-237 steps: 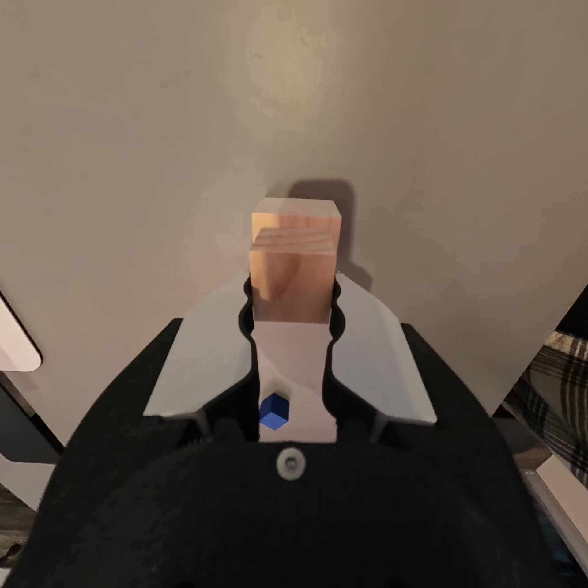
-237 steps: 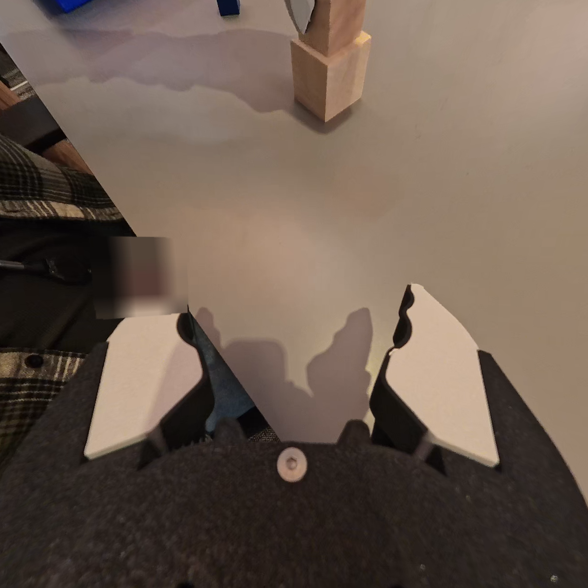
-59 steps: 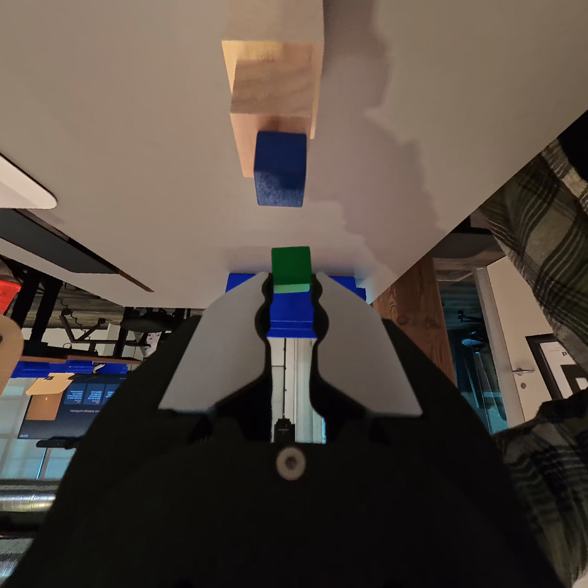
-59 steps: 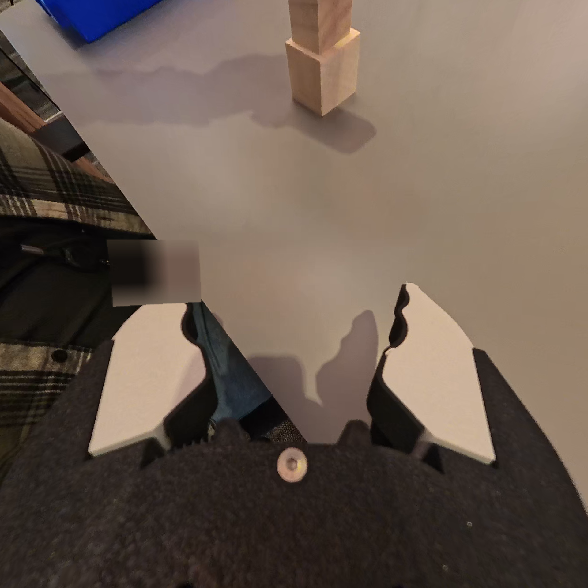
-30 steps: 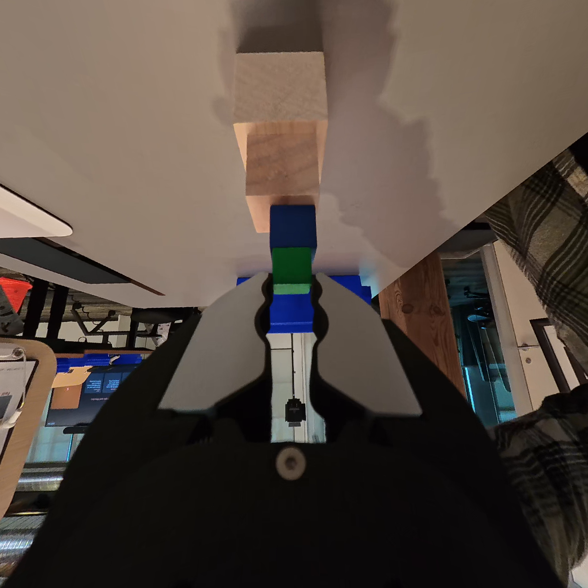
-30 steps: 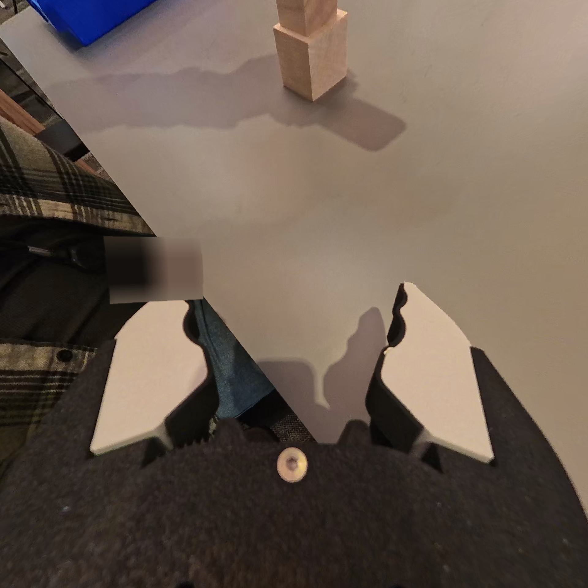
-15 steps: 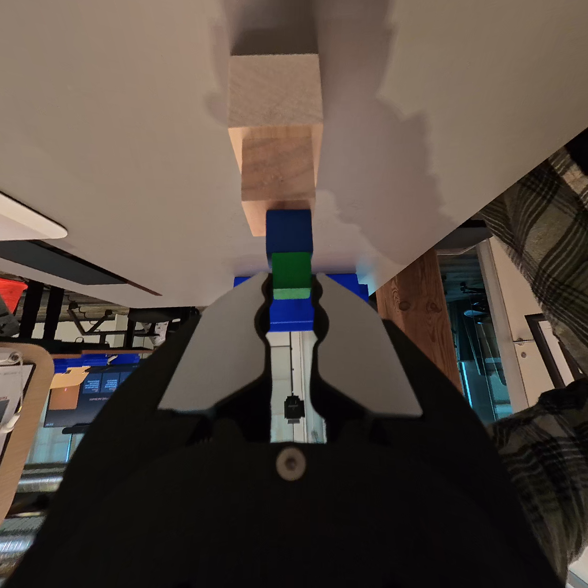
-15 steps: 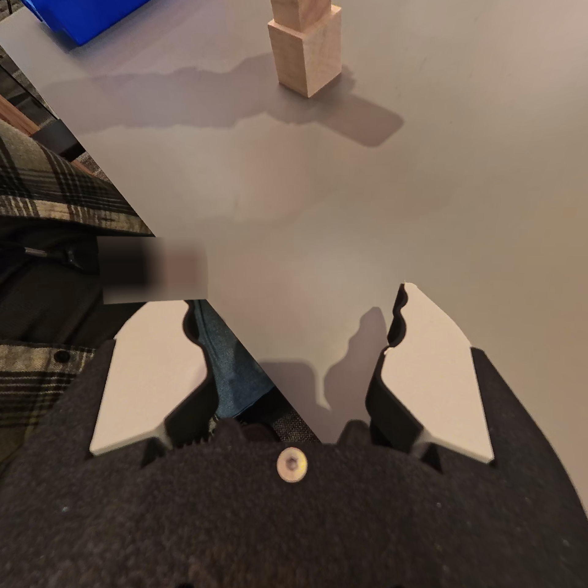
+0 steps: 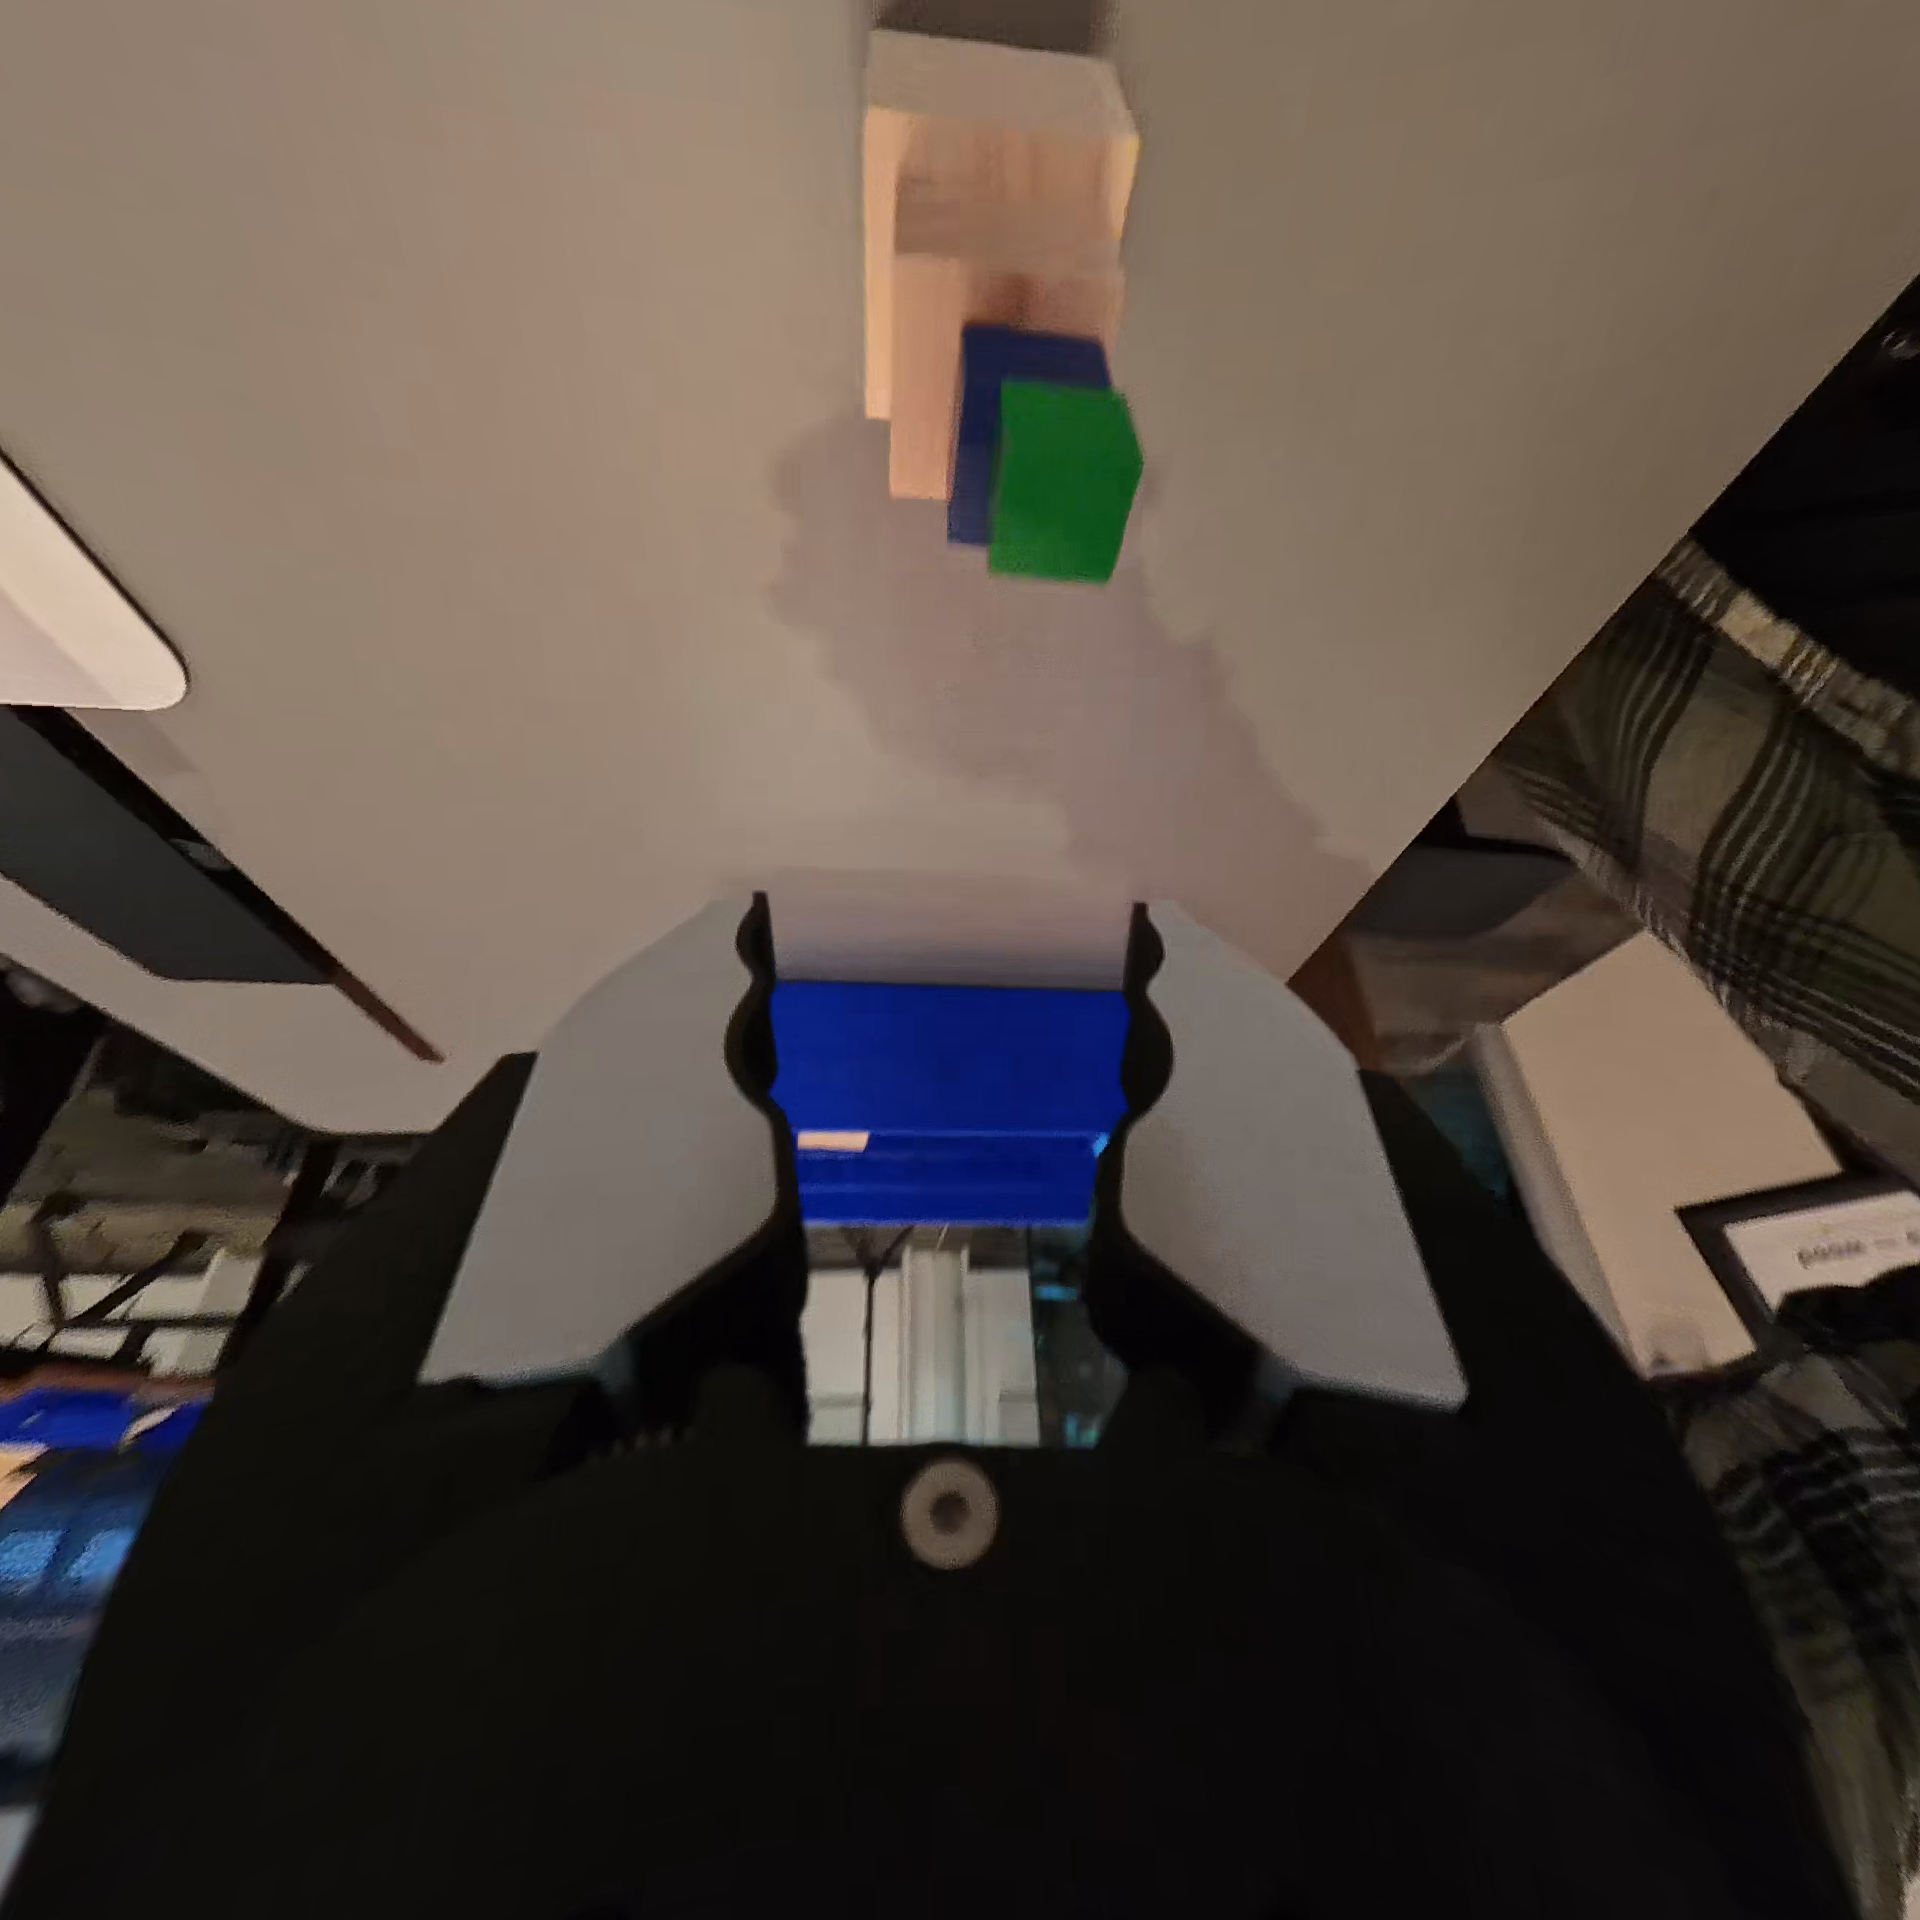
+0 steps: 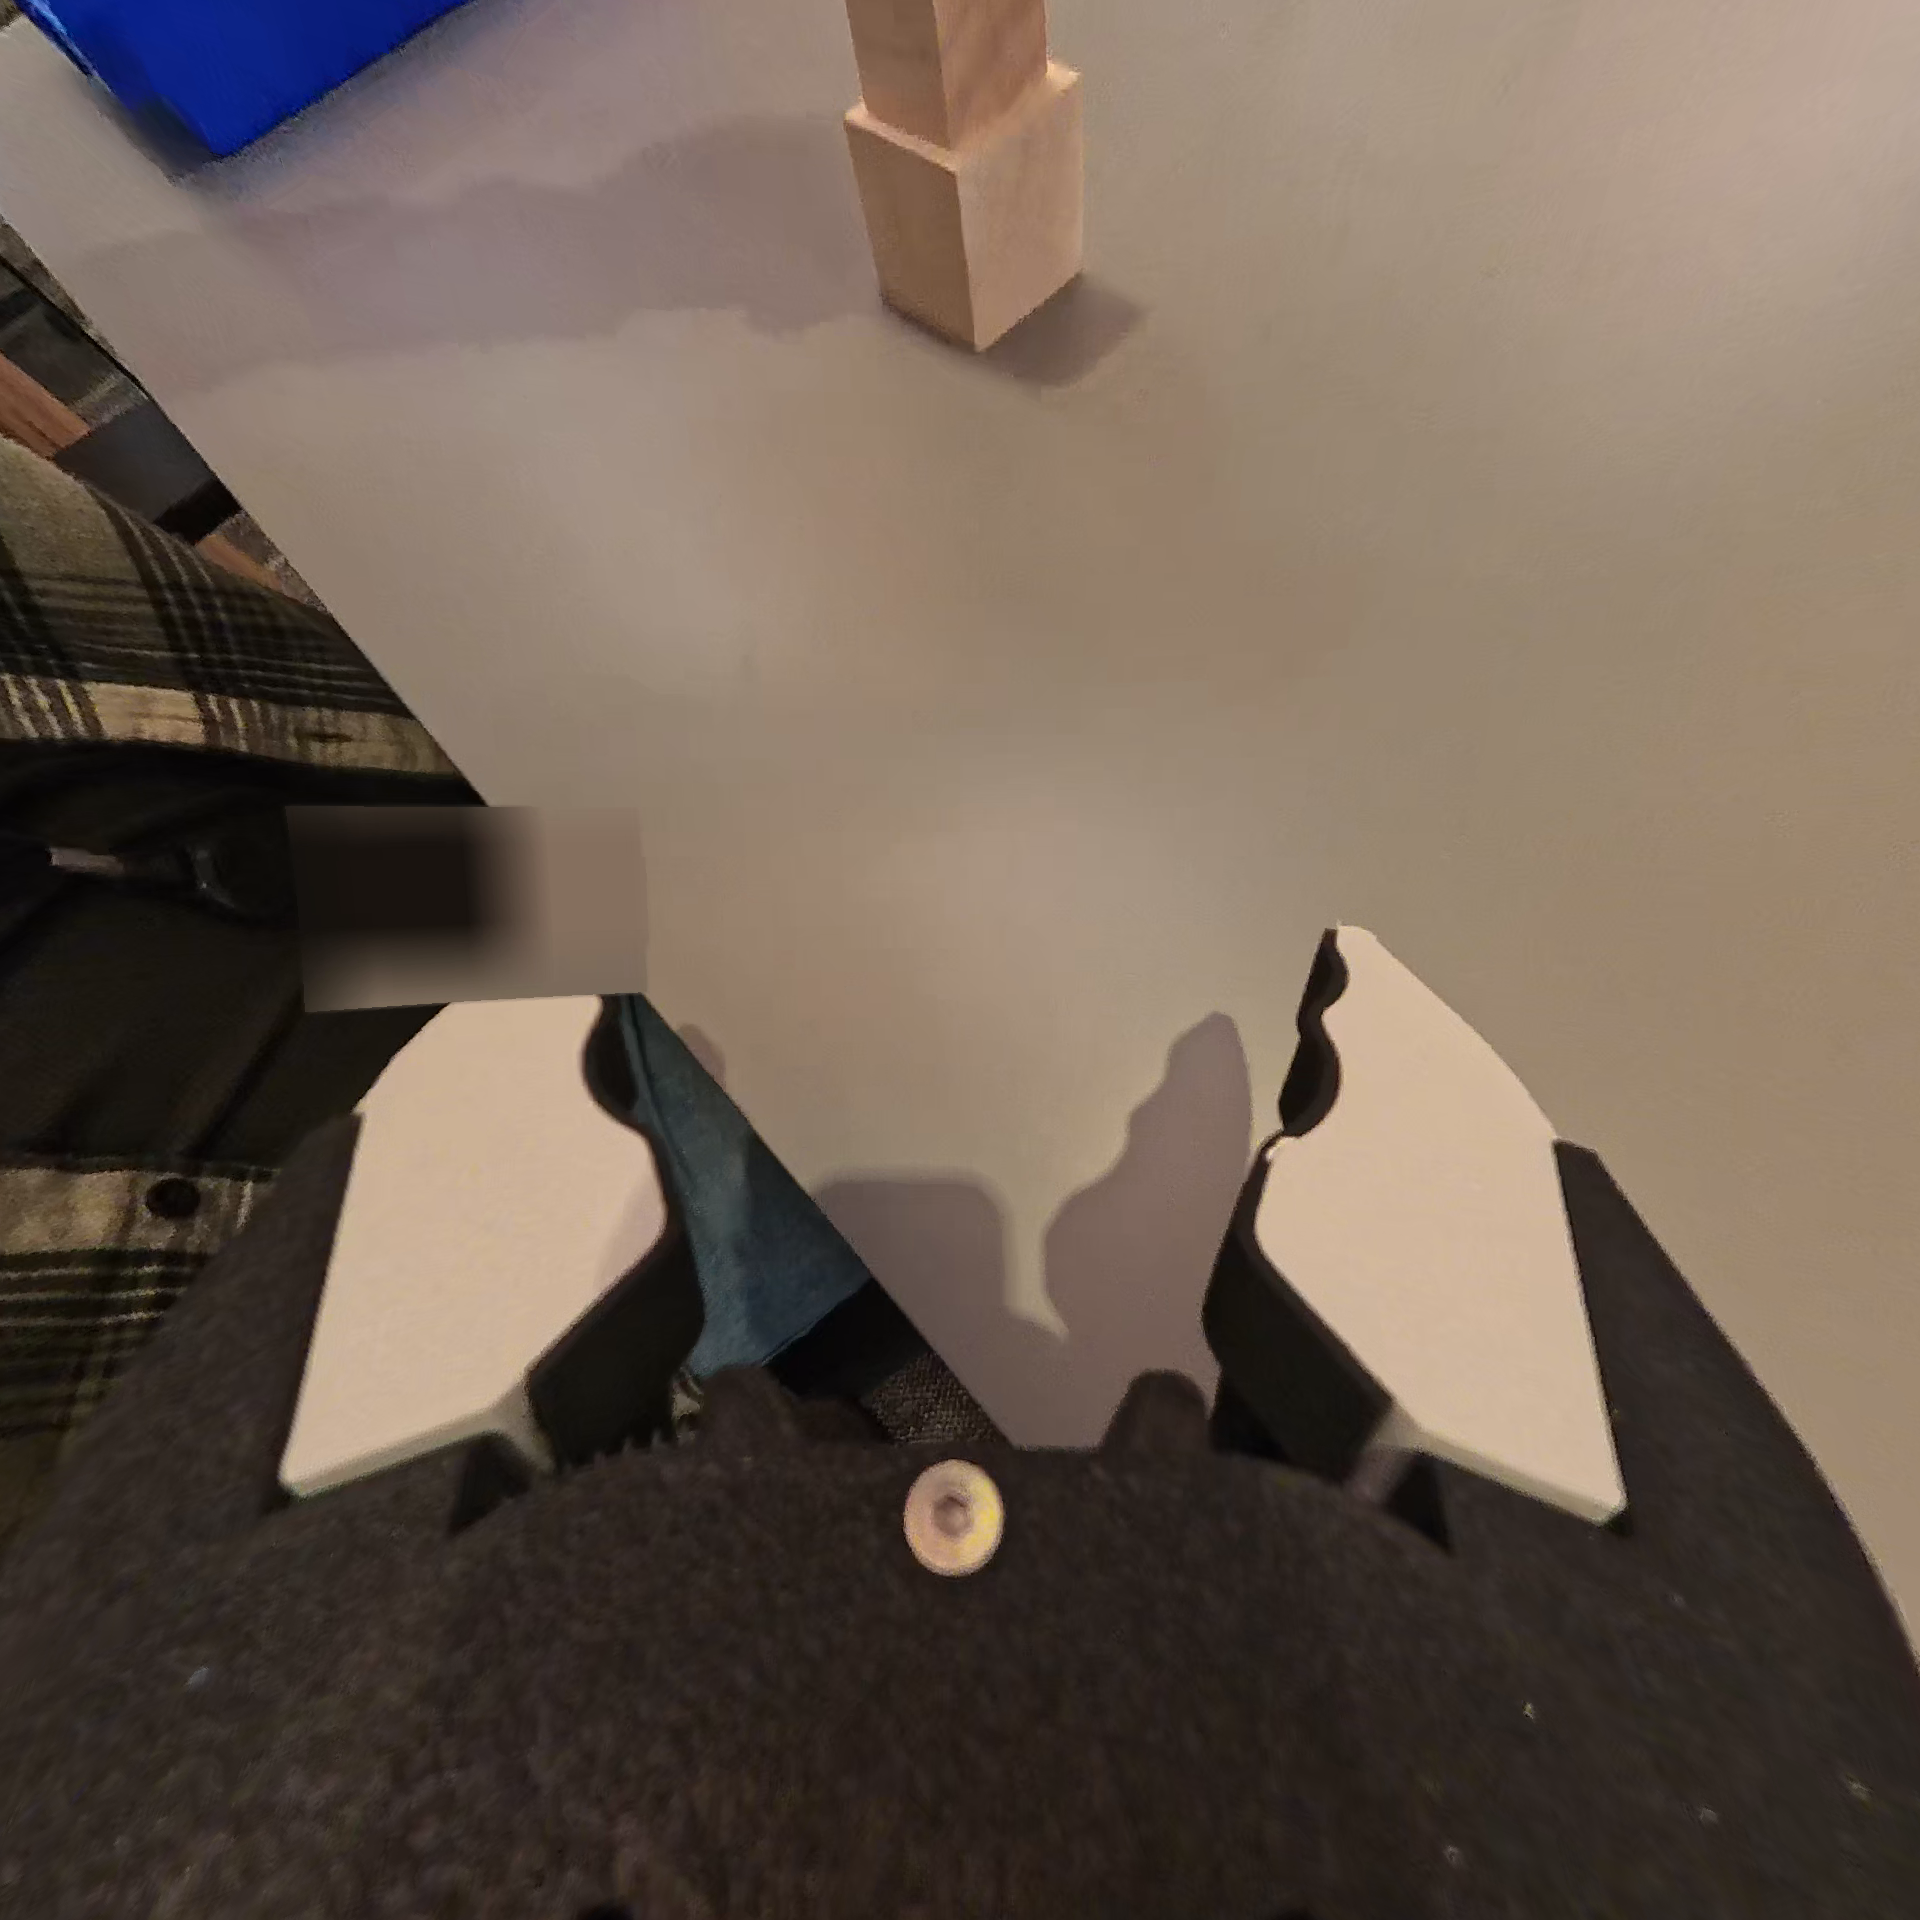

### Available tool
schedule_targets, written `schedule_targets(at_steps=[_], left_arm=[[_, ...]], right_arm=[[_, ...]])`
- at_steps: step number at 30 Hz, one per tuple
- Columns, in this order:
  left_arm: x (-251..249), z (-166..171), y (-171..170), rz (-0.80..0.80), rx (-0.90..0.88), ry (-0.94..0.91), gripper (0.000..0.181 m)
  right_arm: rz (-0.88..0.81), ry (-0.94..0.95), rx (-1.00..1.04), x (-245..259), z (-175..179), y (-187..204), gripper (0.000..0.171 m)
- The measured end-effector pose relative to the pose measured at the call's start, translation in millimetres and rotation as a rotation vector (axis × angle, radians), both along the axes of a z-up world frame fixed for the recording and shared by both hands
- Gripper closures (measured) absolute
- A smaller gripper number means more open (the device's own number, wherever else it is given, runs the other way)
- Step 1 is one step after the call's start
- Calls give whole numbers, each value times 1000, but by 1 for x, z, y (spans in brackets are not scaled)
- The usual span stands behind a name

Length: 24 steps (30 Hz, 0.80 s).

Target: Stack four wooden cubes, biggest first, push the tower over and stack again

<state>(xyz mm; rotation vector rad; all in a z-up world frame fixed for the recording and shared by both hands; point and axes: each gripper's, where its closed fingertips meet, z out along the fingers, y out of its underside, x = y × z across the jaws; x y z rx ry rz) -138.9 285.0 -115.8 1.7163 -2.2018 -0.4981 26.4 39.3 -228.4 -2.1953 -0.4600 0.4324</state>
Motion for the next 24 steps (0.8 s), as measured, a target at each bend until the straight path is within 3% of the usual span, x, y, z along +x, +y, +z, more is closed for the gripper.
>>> schedule_targets(at_steps=[7, 16, 24], left_arm=[[-45, -9, 19, 96, -81, -313, 106], [13, -12, 2, 67, -217, -1241, 107], [9, -8, -10, 202, -190, -1683, 105]], right_arm=[[37, -26, 7, -9, 8, 17, 50], [72, -33, 7, -26, 10, 30, 51], [31, -31, 9, -22, 11, 36, 54]])
